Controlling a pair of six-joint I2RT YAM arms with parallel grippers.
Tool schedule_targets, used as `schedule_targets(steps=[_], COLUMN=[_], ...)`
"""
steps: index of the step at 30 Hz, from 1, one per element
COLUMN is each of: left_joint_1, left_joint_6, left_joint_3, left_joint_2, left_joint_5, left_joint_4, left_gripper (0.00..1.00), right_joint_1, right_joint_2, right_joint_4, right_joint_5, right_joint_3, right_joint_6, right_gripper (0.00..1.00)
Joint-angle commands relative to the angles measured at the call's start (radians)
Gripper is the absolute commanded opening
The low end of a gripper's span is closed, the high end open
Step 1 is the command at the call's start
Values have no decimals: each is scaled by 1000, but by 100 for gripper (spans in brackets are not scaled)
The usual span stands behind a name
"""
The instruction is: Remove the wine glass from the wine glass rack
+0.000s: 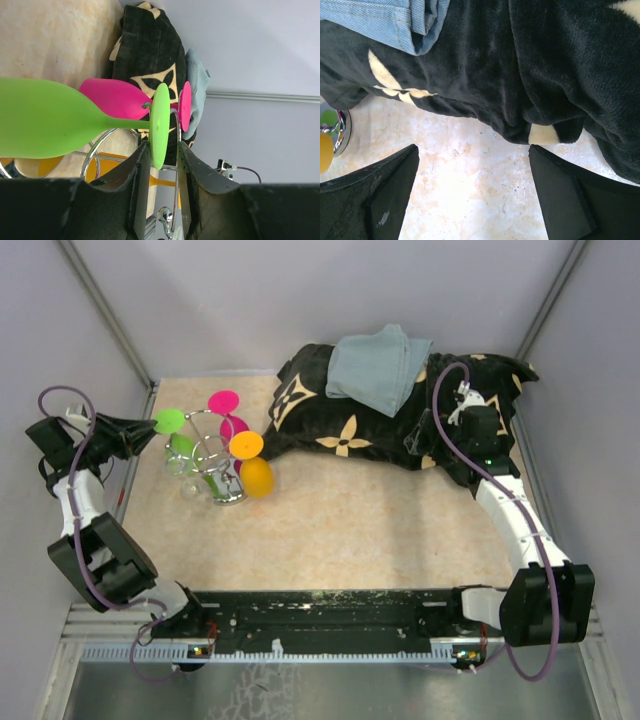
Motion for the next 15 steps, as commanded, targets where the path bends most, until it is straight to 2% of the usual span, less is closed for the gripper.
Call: schedule_targets(steps=[1, 6, 15], left_joint_1=[-6, -9, -12], left_joint_6=[7, 7, 5], left_joint_3=[32, 34, 33], left_joint_2=[19, 26, 36], left_joint_5=[-2, 3, 12], left_joint_4=[21, 28, 37], left_gripper=[35, 34, 27], right_joint_1=[-4, -4, -4], right_joint_2=[-23, -26, -30], right_joint_4=[36, 34, 31], right_joint_5=[0, 3, 8], right_joint_3=[-8, -6, -8], right_joint_6=[7, 7, 7], right_gripper=[91, 91, 91])
